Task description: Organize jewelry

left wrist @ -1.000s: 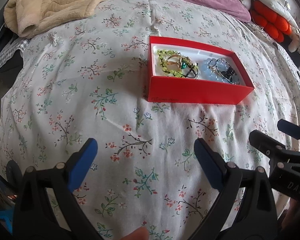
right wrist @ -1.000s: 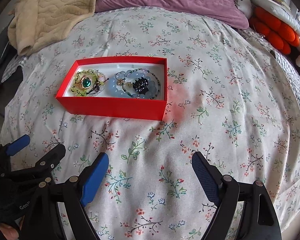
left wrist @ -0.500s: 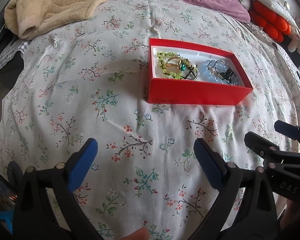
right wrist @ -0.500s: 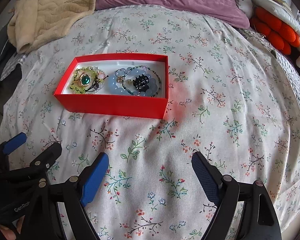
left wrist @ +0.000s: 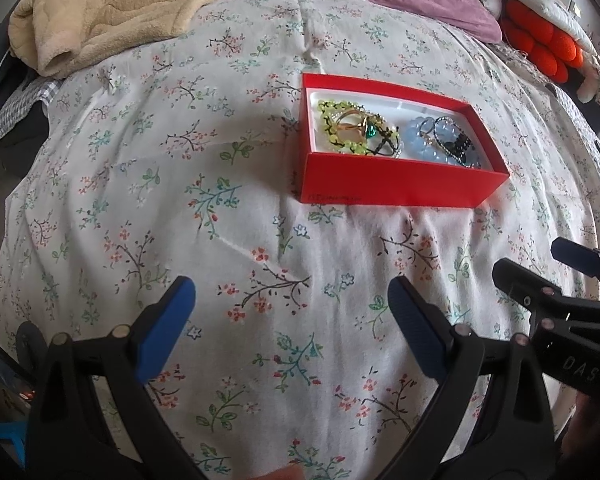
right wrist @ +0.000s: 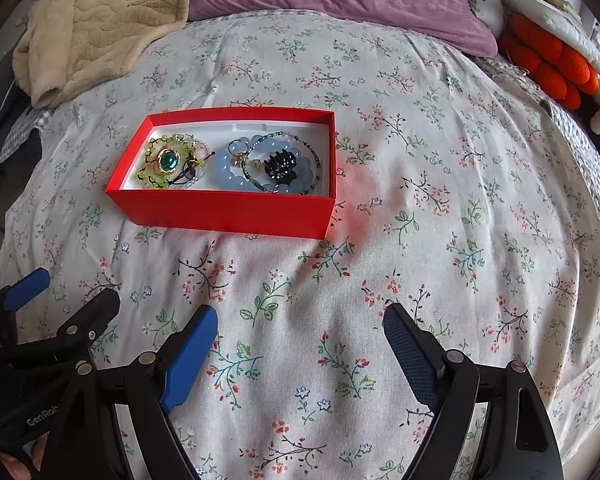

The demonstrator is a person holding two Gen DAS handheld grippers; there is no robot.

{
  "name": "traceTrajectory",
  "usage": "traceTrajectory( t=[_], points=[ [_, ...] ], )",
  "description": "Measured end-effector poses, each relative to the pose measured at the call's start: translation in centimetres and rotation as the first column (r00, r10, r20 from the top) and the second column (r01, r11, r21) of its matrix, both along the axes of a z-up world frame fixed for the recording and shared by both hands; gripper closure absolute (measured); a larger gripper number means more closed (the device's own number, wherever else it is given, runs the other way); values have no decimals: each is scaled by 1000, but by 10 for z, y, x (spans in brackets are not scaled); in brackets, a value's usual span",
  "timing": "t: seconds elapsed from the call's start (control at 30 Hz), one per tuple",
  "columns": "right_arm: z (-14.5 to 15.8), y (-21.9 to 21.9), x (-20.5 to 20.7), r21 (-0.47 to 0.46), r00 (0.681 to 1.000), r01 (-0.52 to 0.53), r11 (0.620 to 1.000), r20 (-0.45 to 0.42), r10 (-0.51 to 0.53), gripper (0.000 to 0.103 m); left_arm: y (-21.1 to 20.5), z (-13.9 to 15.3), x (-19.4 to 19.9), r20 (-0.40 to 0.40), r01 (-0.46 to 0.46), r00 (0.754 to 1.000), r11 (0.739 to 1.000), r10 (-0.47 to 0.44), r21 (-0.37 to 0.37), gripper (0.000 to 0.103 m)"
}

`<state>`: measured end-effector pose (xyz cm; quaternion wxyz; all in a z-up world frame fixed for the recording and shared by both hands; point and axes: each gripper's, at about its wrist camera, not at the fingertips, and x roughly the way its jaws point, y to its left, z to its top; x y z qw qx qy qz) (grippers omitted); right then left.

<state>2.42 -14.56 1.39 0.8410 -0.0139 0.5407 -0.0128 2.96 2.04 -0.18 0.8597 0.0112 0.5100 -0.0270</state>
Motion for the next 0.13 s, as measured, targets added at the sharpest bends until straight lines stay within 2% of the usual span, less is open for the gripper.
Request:
traceTrajectory(
  t=[0.13],
  points=[
    [-5, -2, -2, -3, 1000, -2, 1000, -9, 2, 17, 2, -3, -1, 4, 0, 1000, 1000, 0, 14, 6]
  ],
)
